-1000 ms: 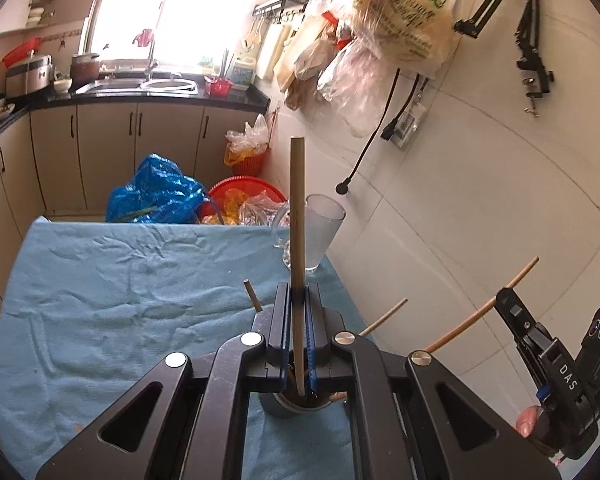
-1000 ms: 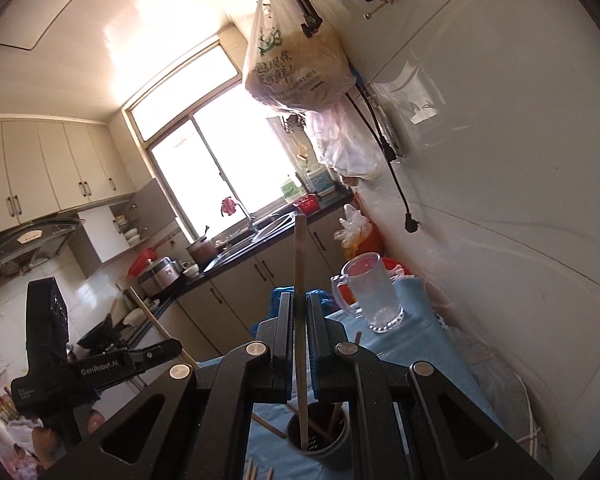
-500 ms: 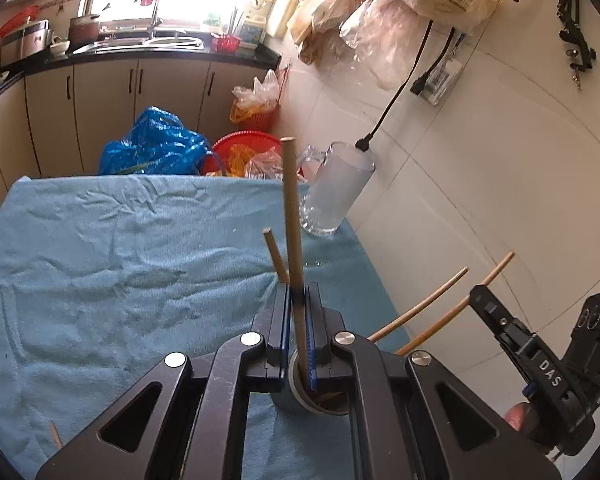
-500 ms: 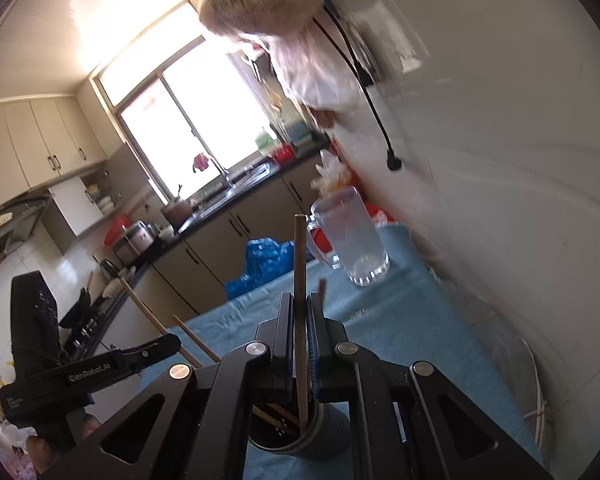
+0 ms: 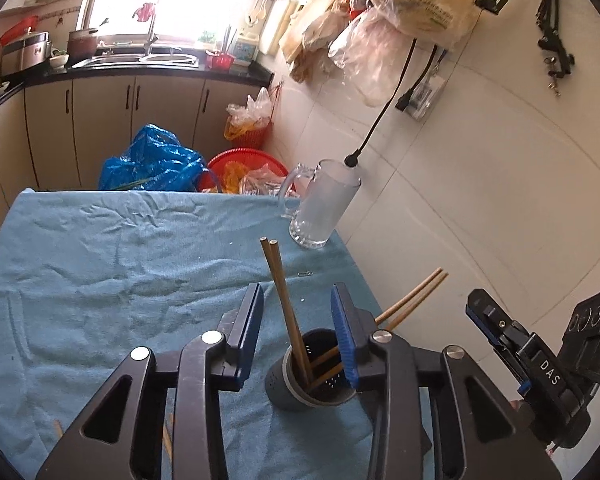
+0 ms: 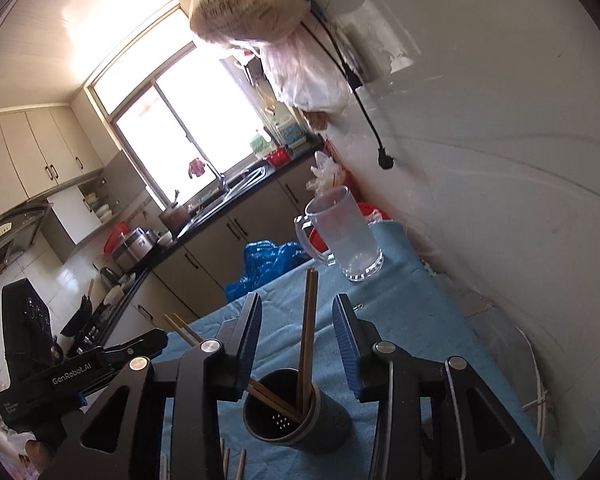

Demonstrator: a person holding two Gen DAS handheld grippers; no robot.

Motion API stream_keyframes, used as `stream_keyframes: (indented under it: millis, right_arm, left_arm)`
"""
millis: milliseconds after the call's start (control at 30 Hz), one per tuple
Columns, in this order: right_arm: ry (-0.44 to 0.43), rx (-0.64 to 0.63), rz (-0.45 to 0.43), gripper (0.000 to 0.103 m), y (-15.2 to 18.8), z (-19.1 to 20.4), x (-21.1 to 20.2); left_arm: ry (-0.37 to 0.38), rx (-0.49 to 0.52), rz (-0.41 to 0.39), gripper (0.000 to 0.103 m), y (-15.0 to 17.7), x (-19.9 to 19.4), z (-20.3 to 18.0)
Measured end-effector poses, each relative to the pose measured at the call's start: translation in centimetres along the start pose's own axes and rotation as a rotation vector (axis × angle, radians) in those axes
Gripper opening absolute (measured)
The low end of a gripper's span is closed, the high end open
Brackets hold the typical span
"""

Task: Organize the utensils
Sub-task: 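Drop the chopstick into the grey cup by opening the left gripper, then return the left gripper to the chopsticks on the towel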

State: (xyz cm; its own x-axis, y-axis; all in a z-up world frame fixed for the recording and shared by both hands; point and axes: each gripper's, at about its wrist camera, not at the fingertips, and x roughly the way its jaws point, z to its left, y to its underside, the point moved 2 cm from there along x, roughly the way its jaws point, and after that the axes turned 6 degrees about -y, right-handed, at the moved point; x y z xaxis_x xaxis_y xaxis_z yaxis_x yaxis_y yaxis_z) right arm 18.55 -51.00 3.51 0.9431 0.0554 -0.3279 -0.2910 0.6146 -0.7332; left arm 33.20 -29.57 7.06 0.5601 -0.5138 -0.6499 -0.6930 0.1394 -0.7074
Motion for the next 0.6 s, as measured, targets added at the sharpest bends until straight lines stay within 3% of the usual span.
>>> stream_keyframes:
  millis: [200, 400, 600]
  right_arm:
    - [0.01, -0.031, -0.01, 0.052, 1.3, 1.0, -2.6]
    - [0.039, -0.089, 0.068, 0.053, 4.9, 2.5, -2.9]
    - [-0.002, -0.154, 0.198, 0.053, 9.9, 4.4, -2.0]
  left_arm:
    - [-0.031, -0.017, -0.062, 0.059, 1.6, -4.1, 1.3]
    - [-0.056, -0.057, -0.033, 0.062, 5.3, -6.3, 4.3]
    - [-0.128, -0.13, 0.036, 0.063, 10.6, -7.7, 10.4]
